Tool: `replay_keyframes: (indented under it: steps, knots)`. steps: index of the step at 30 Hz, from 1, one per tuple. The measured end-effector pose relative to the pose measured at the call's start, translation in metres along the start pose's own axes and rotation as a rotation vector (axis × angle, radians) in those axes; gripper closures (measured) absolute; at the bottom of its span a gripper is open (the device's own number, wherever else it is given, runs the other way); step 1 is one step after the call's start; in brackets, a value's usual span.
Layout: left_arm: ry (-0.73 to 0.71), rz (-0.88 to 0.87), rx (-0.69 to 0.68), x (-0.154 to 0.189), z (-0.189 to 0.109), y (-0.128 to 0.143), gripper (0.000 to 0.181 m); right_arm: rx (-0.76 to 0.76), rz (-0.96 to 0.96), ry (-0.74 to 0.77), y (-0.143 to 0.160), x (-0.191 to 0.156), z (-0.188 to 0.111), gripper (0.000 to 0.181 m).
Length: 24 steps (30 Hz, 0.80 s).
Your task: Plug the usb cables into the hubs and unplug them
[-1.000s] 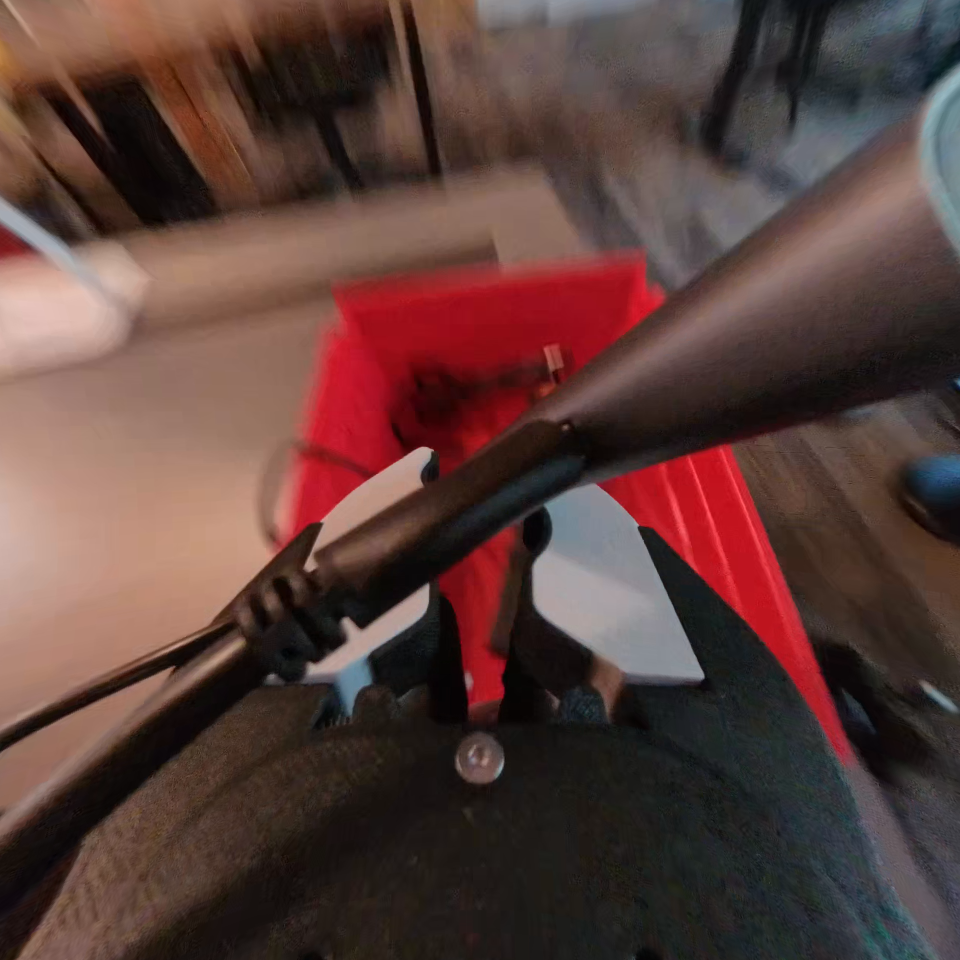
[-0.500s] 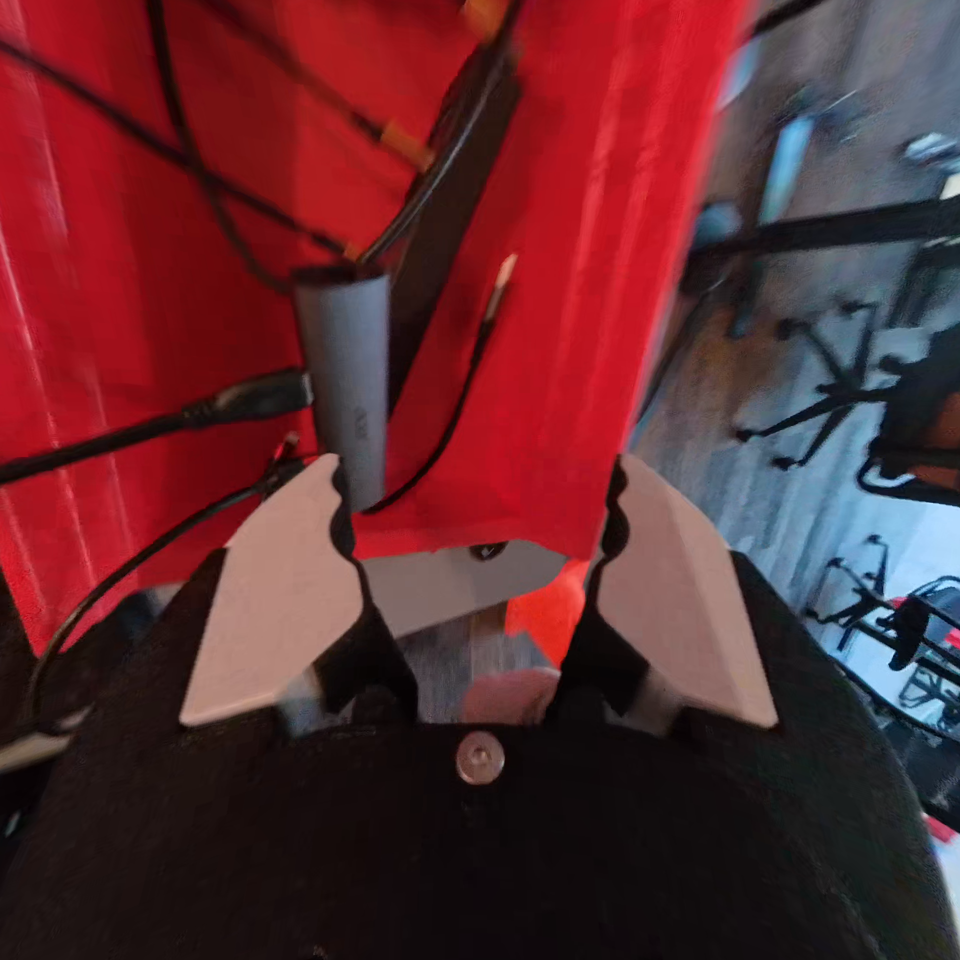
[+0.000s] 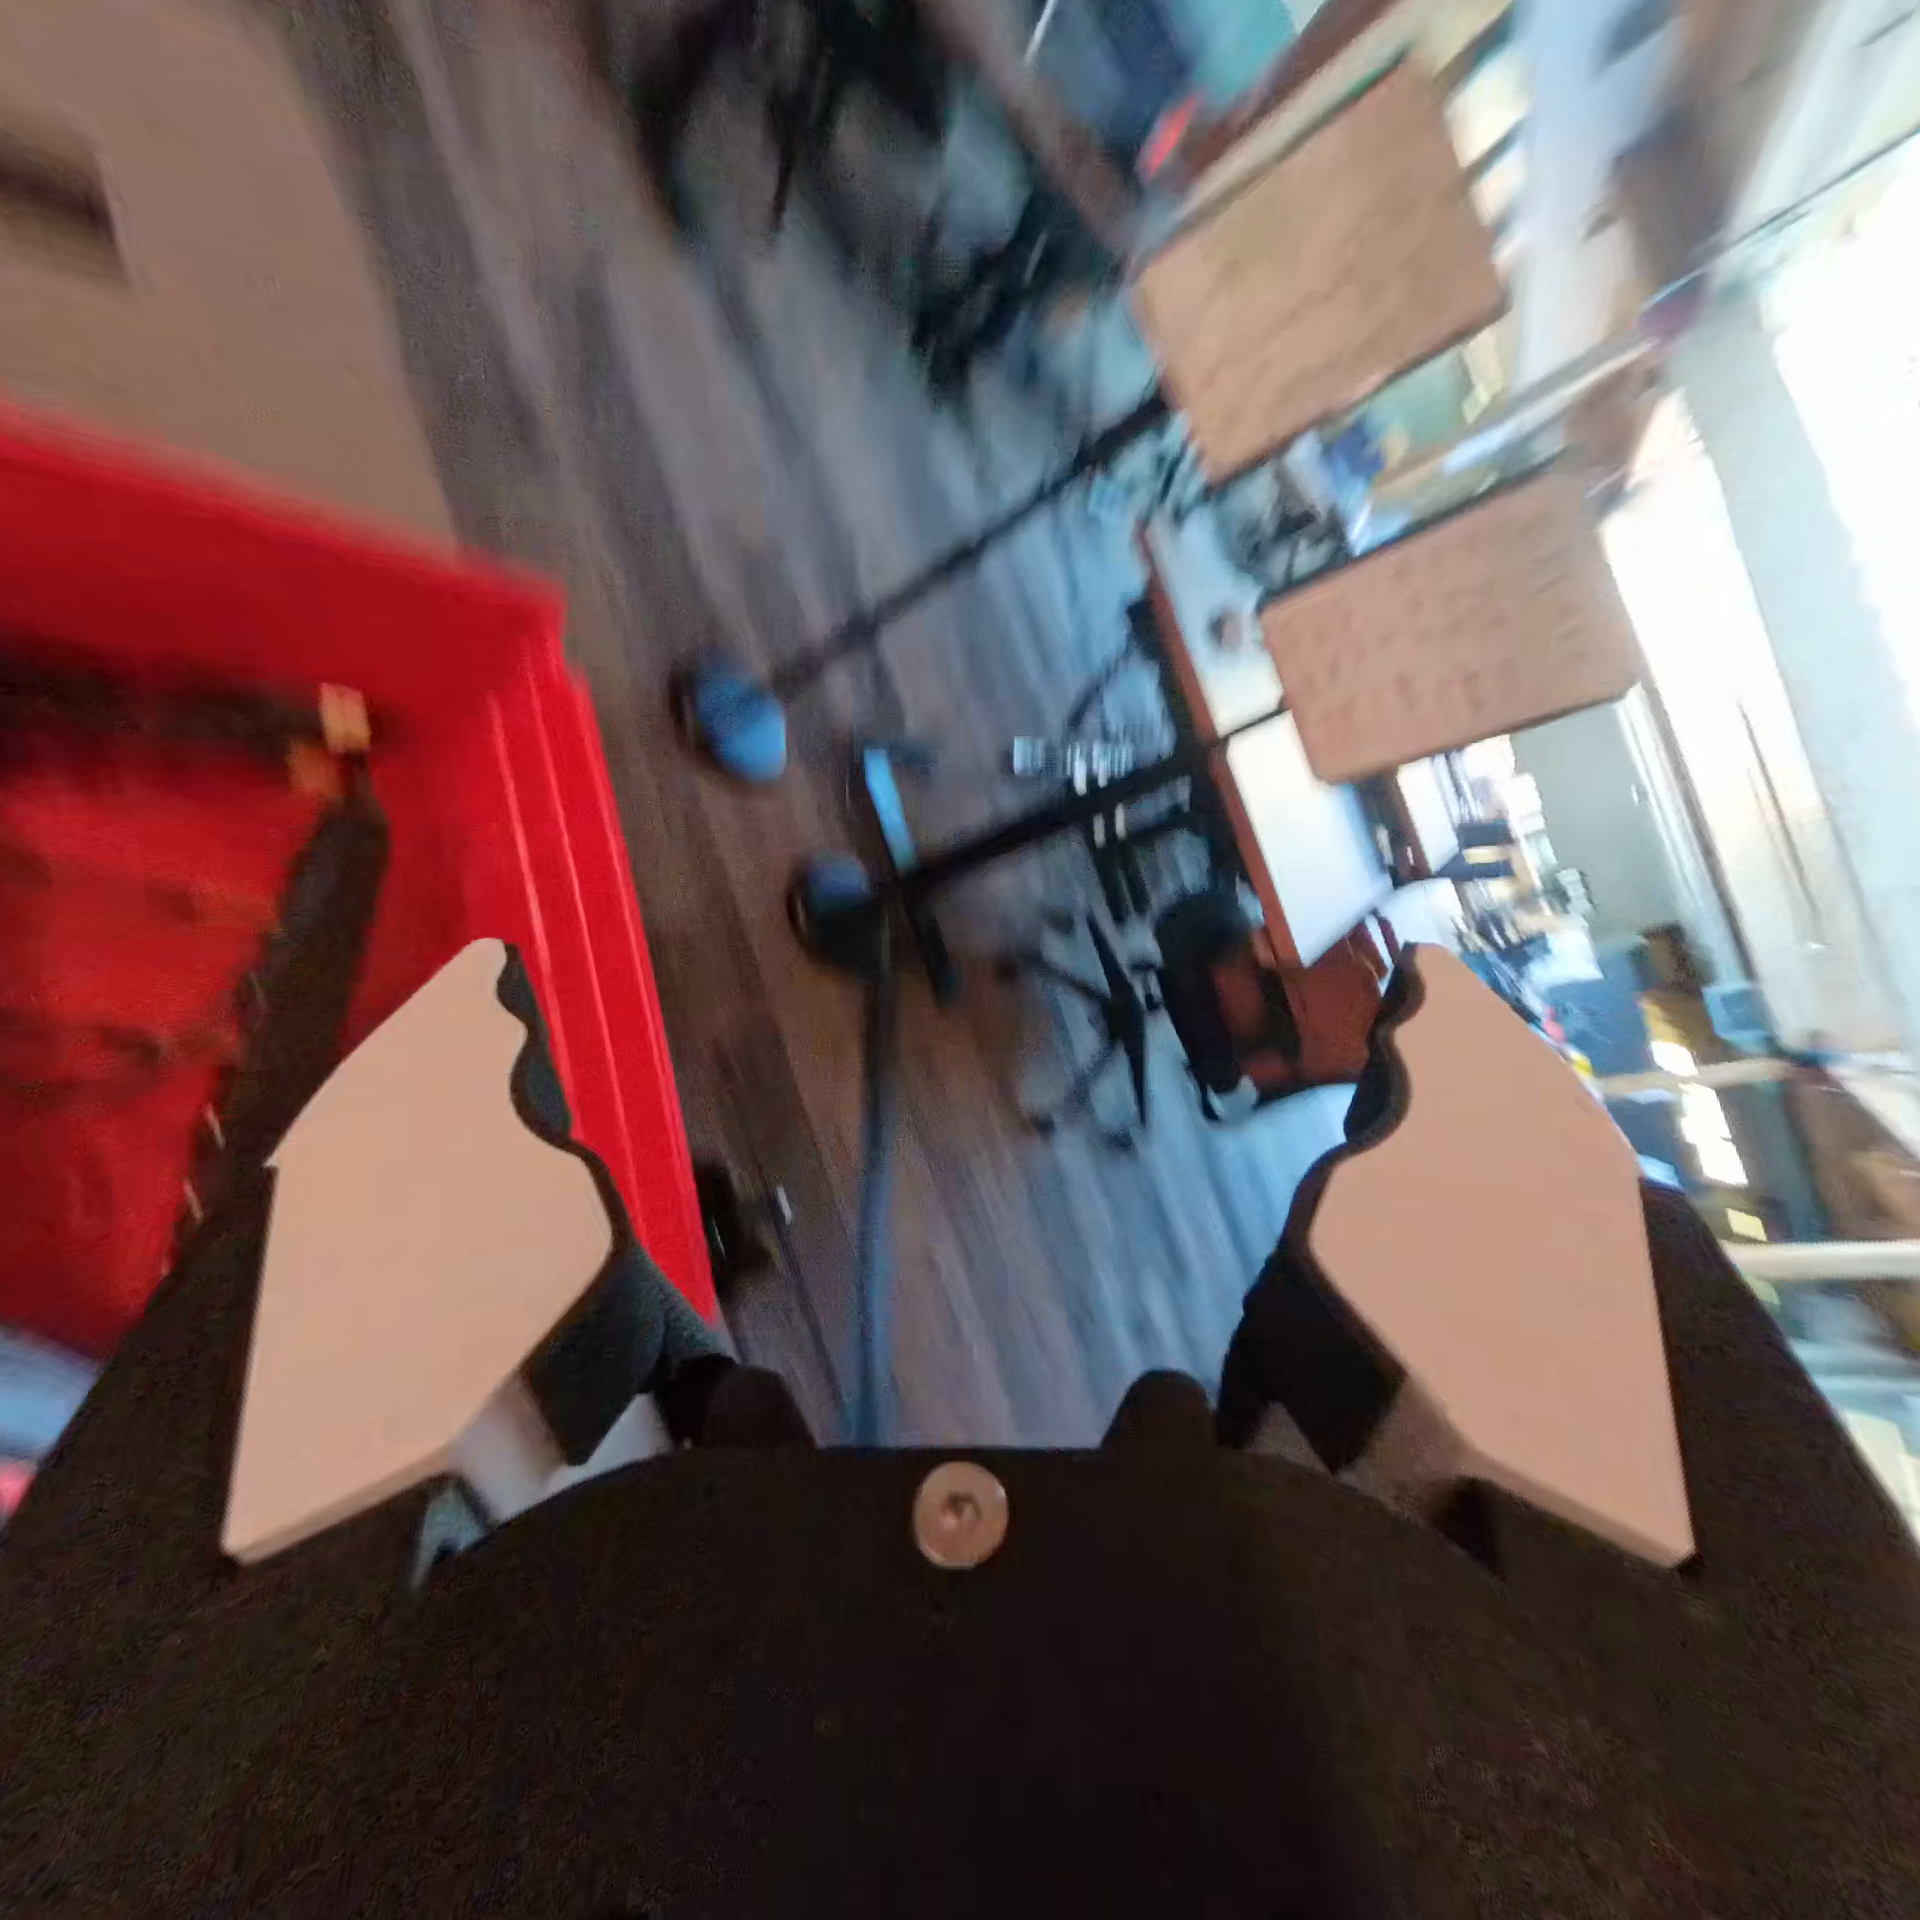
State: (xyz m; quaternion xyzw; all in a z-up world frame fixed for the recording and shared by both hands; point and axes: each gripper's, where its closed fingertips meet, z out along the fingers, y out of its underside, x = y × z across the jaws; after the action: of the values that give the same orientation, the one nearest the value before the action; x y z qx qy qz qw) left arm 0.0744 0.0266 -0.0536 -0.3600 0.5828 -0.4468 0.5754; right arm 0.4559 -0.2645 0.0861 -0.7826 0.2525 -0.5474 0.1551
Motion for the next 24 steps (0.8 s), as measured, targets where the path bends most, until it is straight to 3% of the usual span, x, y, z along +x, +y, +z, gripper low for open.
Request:
replay_keyframes:
  steps: [3, 6, 9, 11, 12, 15, 18, 19, 21, 23, 24]
  knots:
    - [0.003, 0.015, -0.001, 0.002, 0.000, -0.001, 0.151, -0.293, -0.228, -0.095, 0.027, -0.016, 0.020, 0.035]
    - [0.001, 0.022, -0.008, 0.001, 0.000, 0.000, 0.151, -0.331, -0.384, 0.022, 0.012, 0.005, 0.031, 0.036]
    - [0.002, 0.018, -0.003, 0.001, 0.000, -0.001, 0.151, -0.079, -0.570, 0.270, -0.058, 0.028, 0.033, 0.035]
    - [0.004, 0.019, -0.006, 0.002, 0.001, 0.000, 0.150, 0.184, -0.704, 0.550, -0.119, 0.044, 0.010, 0.035]
    - [0.005, 0.021, -0.007, 0.002, 0.001, 0.000, 0.150, 0.308, -0.760, 0.611, -0.141, 0.039, -0.002, 0.035]
    - [0.000, 0.027, -0.008, 0.001, 0.001, 0.000, 0.150, 0.537, -0.857, 0.831, -0.182, 0.035, -0.042, 0.035]
    - [-0.002, 0.022, -0.016, 0.001, 0.001, 0.002, 0.150, 0.618, -0.947, 0.907, -0.203, 0.027, -0.051, 0.037]
    - [-0.004, 0.024, -0.020, 0.000, 0.001, 0.003, 0.150, 0.608, -1.005, 0.892, -0.205, 0.022, -0.046, 0.046]
    - [-0.006, 0.025, -0.025, 0.000, 0.001, 0.004, 0.150, 0.465, -1.138, 0.719, -0.193, 0.013, -0.015, 0.107]
    - [-0.006, 0.024, -0.022, -0.001, 0.001, 0.003, 0.151, 0.263, -1.164, 0.687, -0.180, 0.028, 0.006, 0.098]
    - [-0.007, 0.025, -0.022, -0.001, 0.001, 0.003, 0.151, 0.140, -1.145, 0.680, -0.171, 0.041, 0.014, 0.082]
